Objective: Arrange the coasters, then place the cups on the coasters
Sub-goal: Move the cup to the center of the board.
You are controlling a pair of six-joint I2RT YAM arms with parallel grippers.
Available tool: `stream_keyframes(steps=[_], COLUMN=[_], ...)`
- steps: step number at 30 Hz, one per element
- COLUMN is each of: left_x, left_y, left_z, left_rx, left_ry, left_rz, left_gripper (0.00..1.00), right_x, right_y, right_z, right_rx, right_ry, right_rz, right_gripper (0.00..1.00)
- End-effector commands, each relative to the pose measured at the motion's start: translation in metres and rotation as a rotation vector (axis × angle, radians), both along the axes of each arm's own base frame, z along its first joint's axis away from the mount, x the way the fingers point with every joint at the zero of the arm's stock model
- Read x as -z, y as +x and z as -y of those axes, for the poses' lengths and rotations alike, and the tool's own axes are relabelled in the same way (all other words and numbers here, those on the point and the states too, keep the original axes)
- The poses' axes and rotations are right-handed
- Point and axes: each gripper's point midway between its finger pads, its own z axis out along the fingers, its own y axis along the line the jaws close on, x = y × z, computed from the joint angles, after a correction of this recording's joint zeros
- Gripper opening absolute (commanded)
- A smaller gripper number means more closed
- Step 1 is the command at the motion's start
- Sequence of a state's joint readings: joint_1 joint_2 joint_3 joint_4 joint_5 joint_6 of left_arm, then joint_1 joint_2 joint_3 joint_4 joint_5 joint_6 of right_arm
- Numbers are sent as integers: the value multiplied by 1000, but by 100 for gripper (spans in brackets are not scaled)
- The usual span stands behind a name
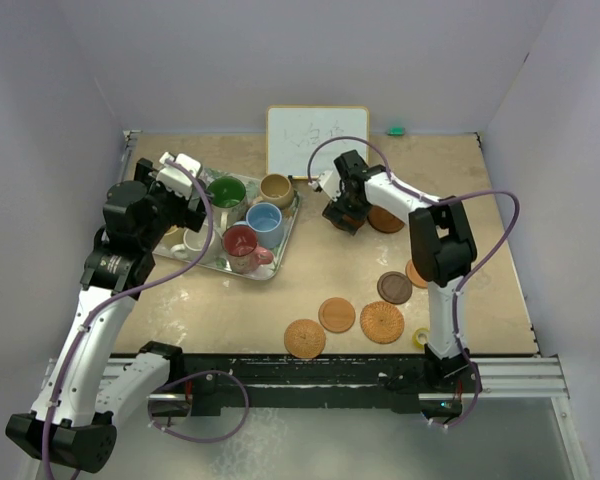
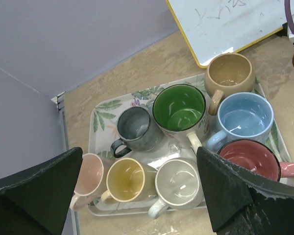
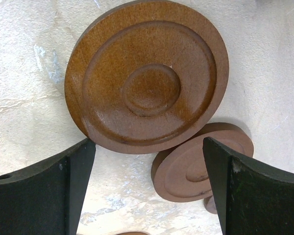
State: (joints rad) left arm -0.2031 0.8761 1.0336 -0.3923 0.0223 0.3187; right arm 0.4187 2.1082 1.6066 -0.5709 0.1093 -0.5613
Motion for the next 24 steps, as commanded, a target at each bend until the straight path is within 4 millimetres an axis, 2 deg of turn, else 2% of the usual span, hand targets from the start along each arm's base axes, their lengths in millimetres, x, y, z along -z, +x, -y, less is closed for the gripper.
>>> stream_keyframes(steps=[1, 4, 10, 24], left_x=[-12, -11, -12, -12], left_y=[-3, -3, -3, -4], left_z=[-3, -2, -1, 0], left_rx=[0, 6, 12, 17], left_ry=[5, 4, 4, 2], left_rz=[36, 35, 37, 38], left_gripper=[96, 96, 96, 96], right_x=[-17, -24, -29, -22], right_y=[-1, -13, -21, -10], right_z=[-7, -10, 7, 54], right_rx=[-37, -52, -45, 13], right_ry=[33, 70, 28, -17], right_rz=[4, -18, 12, 4], right_gripper=[92, 92, 92, 92])
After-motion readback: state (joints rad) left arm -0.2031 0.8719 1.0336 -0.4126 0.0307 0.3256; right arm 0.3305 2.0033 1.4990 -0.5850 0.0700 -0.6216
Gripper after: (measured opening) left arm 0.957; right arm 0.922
